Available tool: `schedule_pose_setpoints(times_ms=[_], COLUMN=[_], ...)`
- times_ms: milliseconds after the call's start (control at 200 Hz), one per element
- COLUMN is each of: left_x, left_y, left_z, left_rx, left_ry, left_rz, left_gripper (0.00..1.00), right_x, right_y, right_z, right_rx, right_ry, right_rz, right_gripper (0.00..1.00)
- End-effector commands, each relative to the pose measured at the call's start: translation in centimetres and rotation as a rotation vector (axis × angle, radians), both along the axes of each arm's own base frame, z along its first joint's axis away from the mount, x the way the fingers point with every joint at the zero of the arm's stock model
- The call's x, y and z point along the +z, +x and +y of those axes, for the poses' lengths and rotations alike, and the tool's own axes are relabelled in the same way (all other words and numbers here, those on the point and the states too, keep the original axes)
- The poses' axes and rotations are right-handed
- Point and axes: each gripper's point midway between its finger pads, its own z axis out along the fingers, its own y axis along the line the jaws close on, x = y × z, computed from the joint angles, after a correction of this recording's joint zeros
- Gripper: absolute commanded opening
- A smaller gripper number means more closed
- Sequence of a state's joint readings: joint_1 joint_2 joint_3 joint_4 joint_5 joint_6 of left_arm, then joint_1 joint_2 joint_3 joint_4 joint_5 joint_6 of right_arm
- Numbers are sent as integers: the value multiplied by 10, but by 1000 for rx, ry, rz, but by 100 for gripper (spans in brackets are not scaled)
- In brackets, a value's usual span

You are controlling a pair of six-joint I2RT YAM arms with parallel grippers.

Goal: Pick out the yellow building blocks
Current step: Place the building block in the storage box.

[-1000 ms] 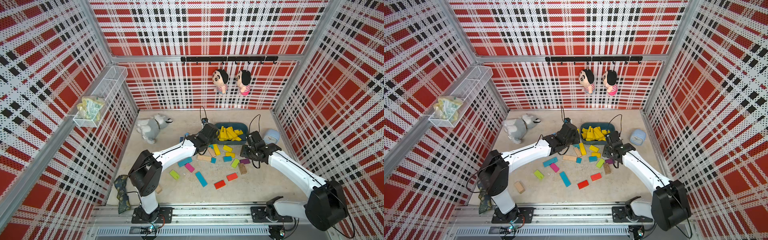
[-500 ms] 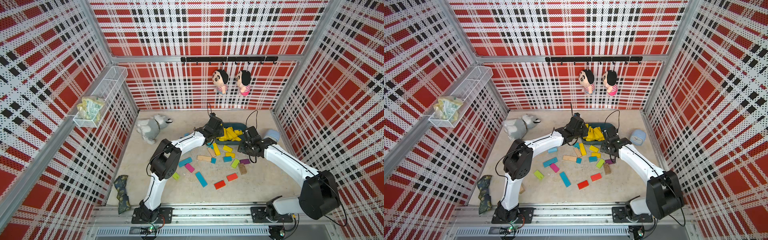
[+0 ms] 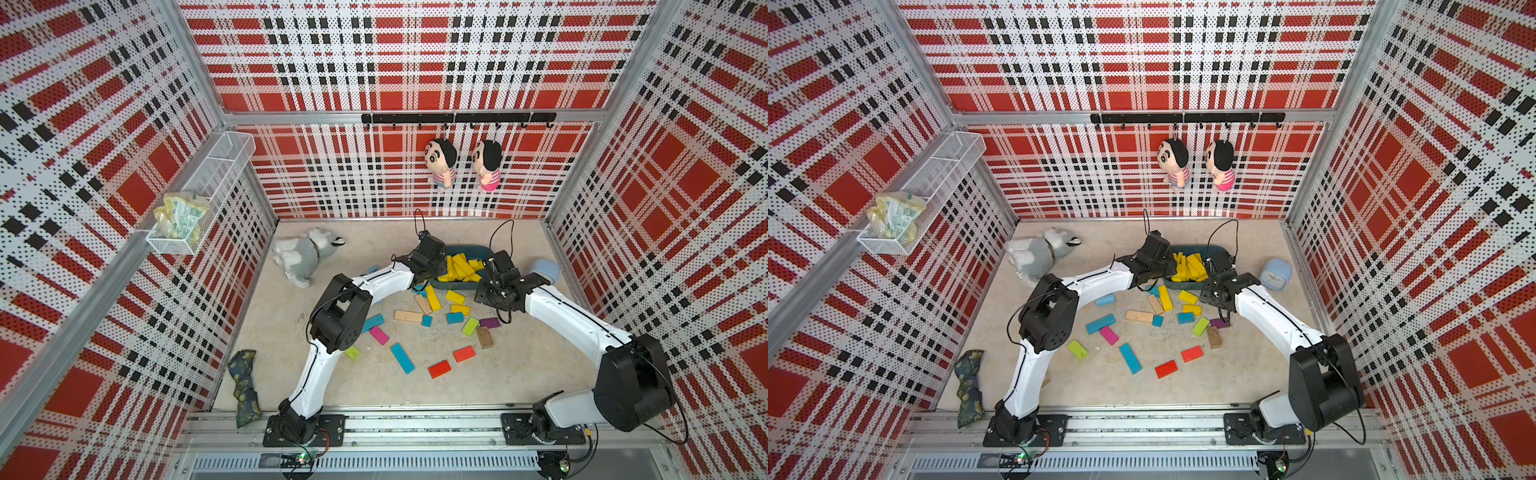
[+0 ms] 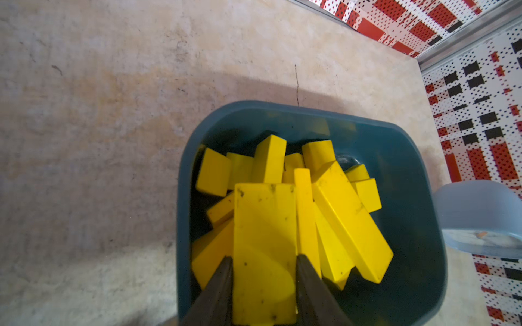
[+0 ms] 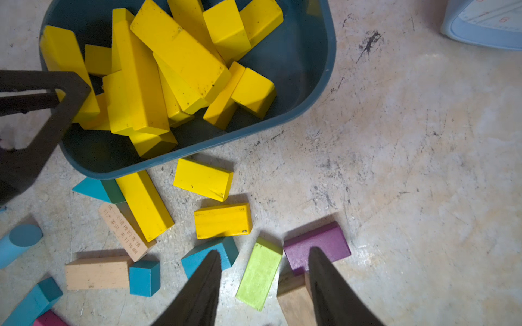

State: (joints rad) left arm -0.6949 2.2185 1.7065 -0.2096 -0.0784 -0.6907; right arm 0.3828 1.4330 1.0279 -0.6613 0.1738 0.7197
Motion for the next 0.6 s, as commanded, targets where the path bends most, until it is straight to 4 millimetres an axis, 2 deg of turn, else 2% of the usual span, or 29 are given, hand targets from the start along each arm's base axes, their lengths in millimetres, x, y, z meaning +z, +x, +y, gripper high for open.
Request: schedule_pose_setpoints(times_ms=[0, 200, 341, 471, 596], left_x=[9, 35, 70, 99, 106], left_y=[9, 12, 10, -2, -17], left_z=[-1, 4, 13, 35, 71], left_rx=[7, 26, 63, 137, 240], left_ry=[-17, -36, -97, -182, -234], left_rz=[-19, -75, -153, -227, -237], left_gripper=[45, 51, 51, 51, 51], right_x=[7, 13, 8, -3, -15], right_y=[9, 16, 15, 11, 14], right_z=[0, 15, 50, 92, 121], right_rx=[5, 100, 240, 386, 446], right_ry=[0, -42, -51, -52, -53], right_rz=[-17, -35, -27, -14, -4], right_gripper=[54, 54, 54, 54, 55])
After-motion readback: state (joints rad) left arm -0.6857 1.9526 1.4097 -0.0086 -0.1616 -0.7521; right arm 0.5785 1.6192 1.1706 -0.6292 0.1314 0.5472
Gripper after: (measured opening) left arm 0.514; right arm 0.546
